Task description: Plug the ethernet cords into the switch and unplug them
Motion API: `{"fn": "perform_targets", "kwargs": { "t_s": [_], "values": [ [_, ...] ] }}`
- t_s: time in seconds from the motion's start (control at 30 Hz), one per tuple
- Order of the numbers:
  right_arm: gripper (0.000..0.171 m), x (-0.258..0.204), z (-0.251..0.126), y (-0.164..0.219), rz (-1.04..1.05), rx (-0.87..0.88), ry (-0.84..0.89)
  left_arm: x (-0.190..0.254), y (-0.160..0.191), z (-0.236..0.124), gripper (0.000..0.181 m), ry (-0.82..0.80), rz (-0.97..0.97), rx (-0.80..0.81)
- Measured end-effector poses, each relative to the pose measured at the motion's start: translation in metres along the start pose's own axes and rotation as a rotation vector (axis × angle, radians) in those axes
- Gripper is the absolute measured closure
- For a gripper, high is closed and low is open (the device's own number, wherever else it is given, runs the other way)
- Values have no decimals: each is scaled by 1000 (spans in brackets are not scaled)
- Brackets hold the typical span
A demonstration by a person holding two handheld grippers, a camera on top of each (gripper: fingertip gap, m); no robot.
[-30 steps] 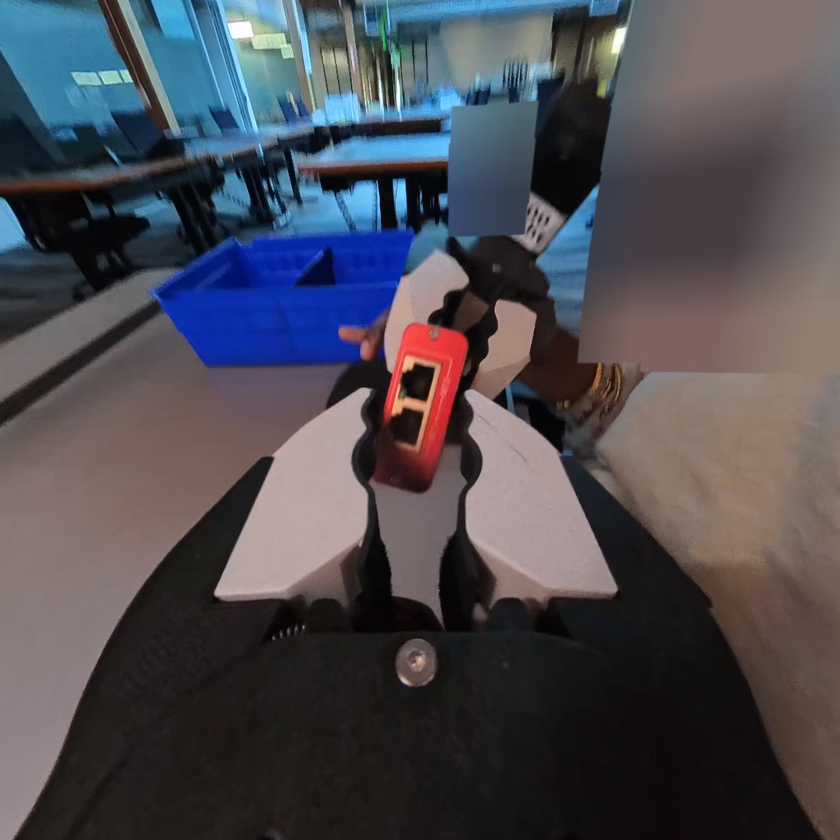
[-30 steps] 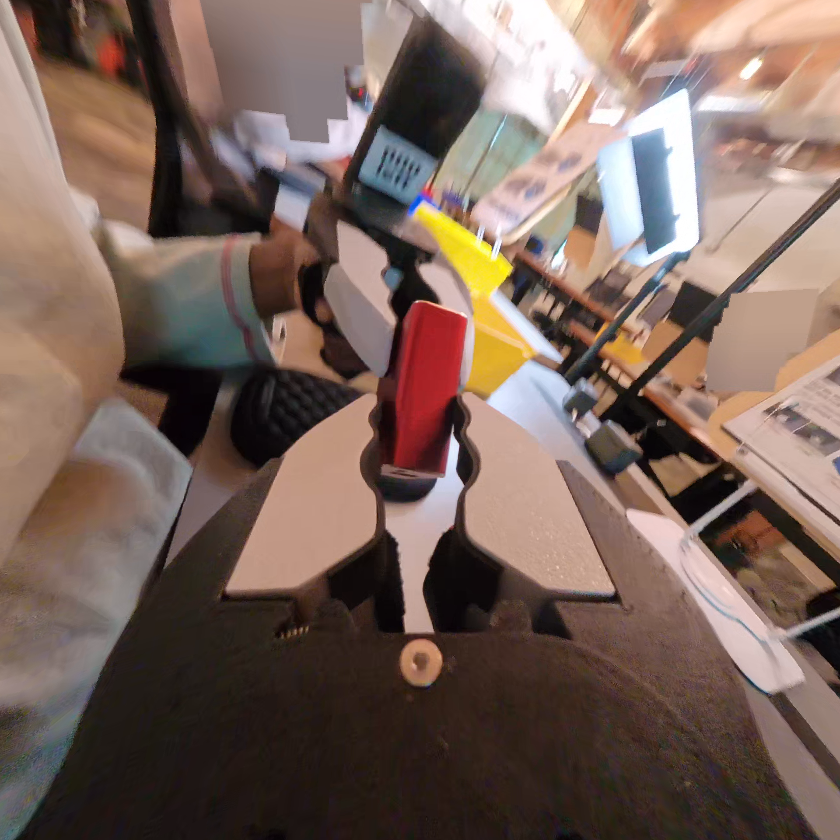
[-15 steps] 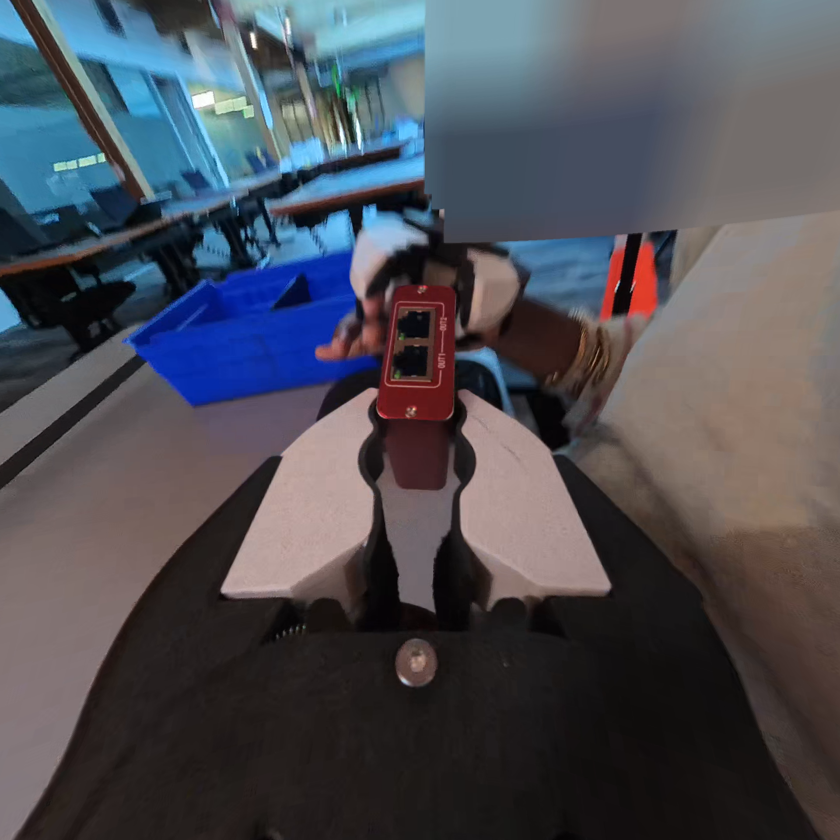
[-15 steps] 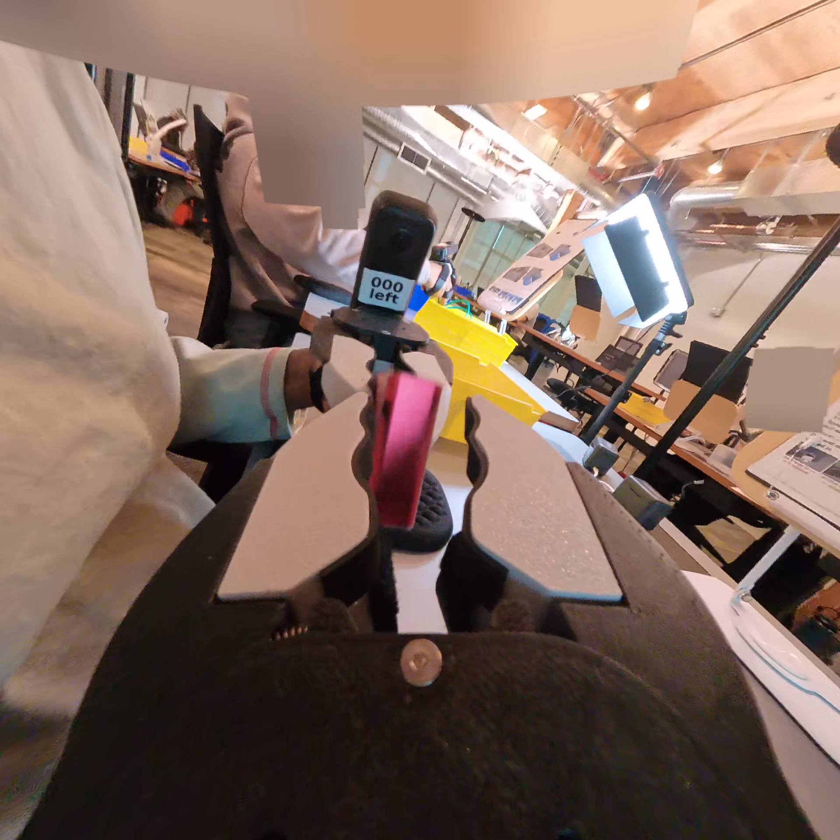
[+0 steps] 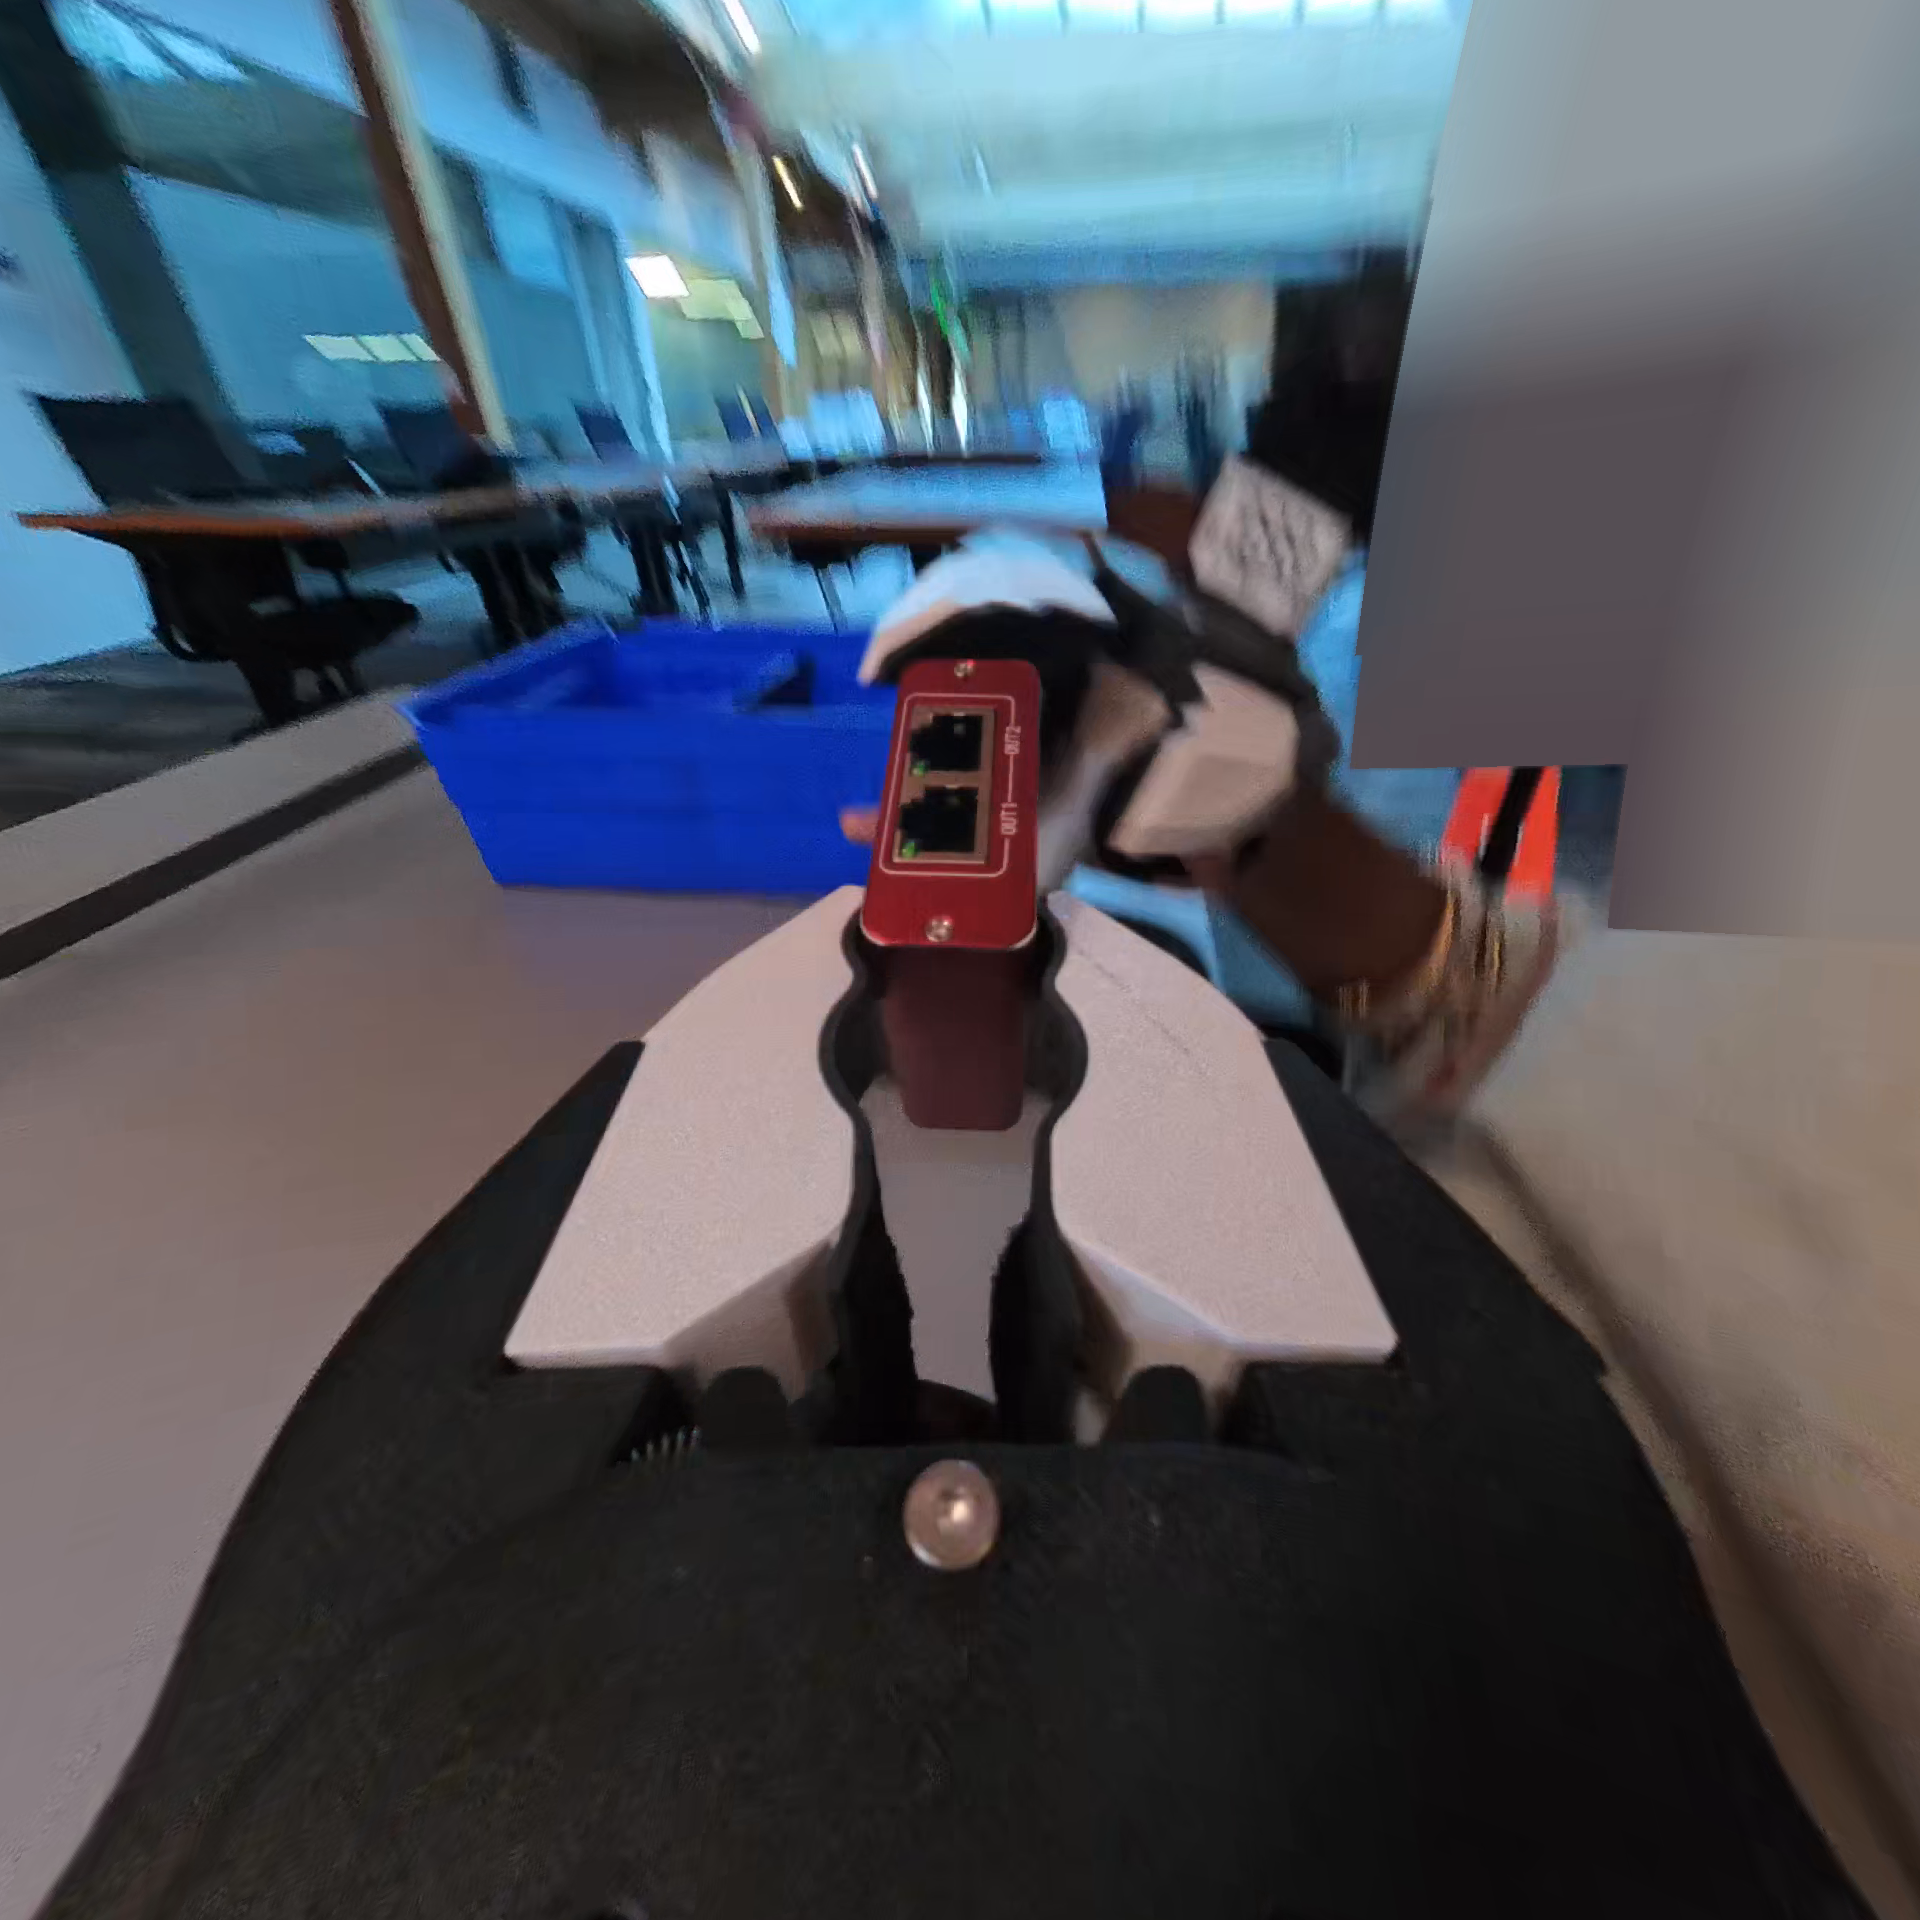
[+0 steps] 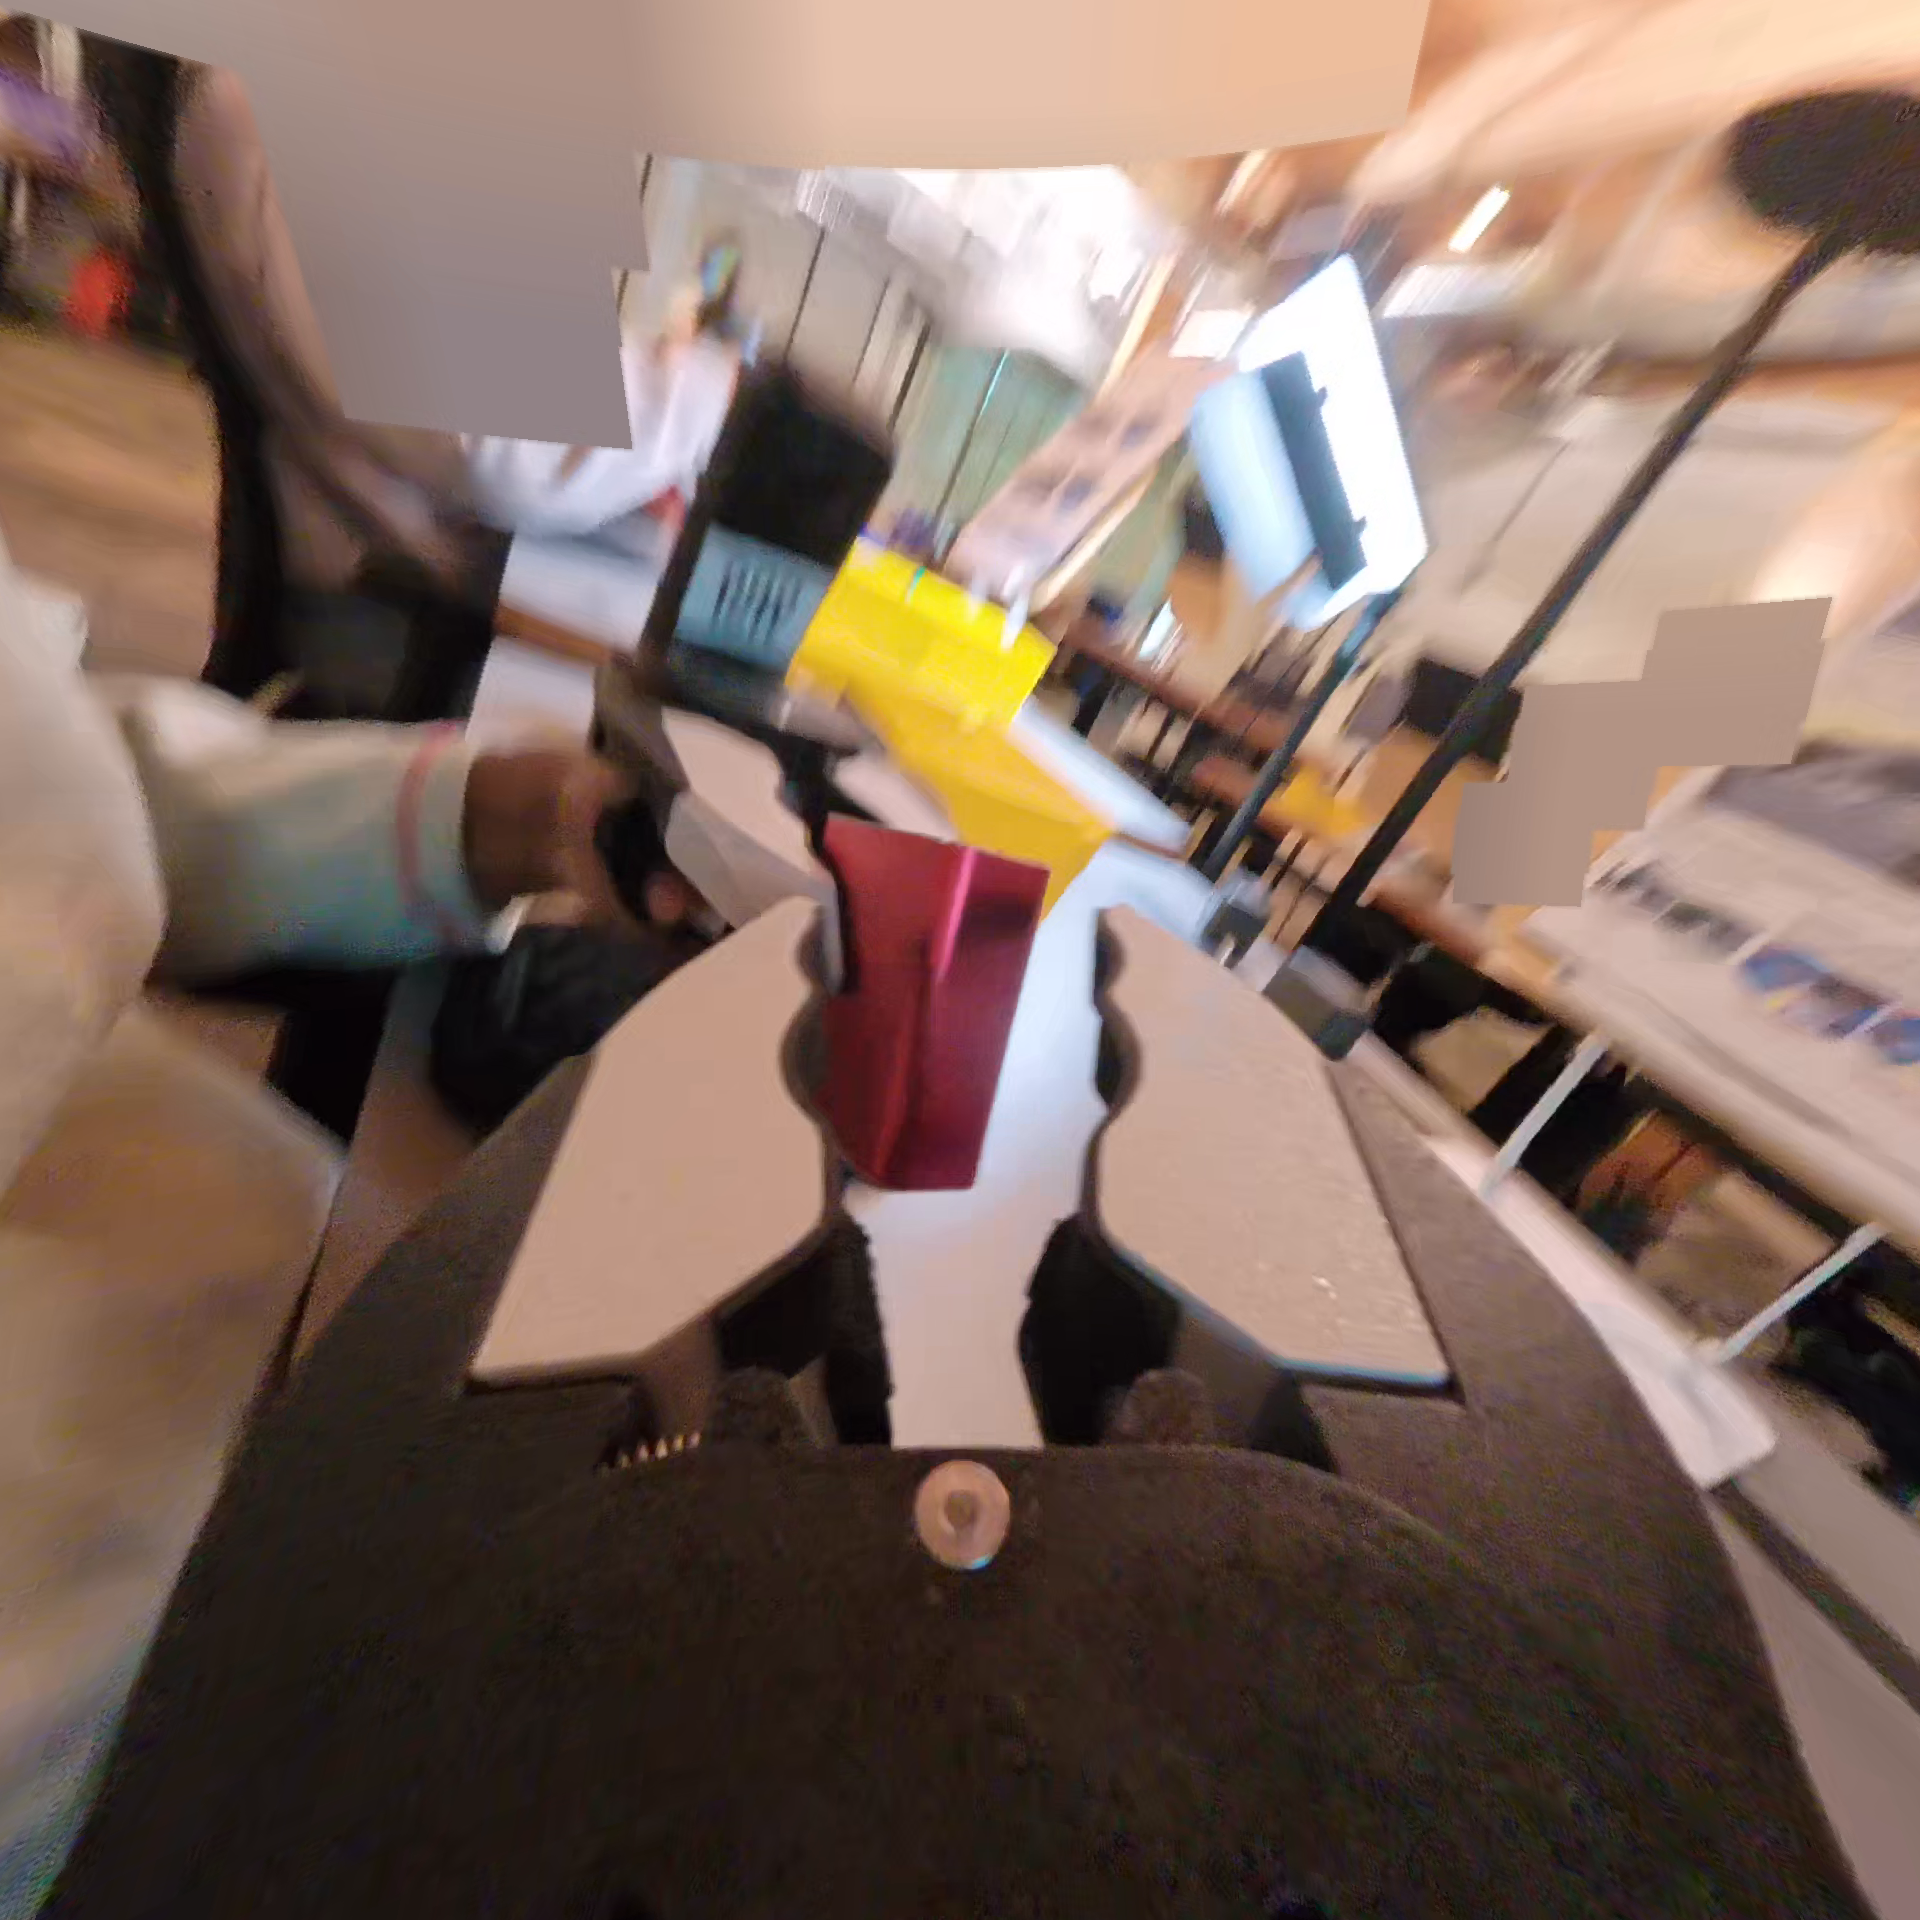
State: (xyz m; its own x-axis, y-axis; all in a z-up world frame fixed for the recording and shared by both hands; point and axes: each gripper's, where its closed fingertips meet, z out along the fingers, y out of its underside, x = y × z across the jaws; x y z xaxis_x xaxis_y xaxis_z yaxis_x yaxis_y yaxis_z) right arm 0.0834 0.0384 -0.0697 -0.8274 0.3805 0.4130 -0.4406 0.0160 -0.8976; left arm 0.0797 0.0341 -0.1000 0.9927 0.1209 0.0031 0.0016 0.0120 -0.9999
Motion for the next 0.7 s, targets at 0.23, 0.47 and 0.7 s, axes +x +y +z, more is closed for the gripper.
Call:
{"fn": "perform_targets", "kwargs": {
  "t_s": [0.23, 0.47, 0.7],
  "values": [
    [51, 13, 14, -9, -164, 67, 182, -35, -45, -9, 154, 34, -762, 627],
    [80, 26, 13, -20, 508, 322, 121, -20, -63, -19, 154, 184, -744, 867],
    [135, 14, 20, -10, 430, 155, 114, -18, -53, -12, 154, 164, -701, 836]
  ]
}}
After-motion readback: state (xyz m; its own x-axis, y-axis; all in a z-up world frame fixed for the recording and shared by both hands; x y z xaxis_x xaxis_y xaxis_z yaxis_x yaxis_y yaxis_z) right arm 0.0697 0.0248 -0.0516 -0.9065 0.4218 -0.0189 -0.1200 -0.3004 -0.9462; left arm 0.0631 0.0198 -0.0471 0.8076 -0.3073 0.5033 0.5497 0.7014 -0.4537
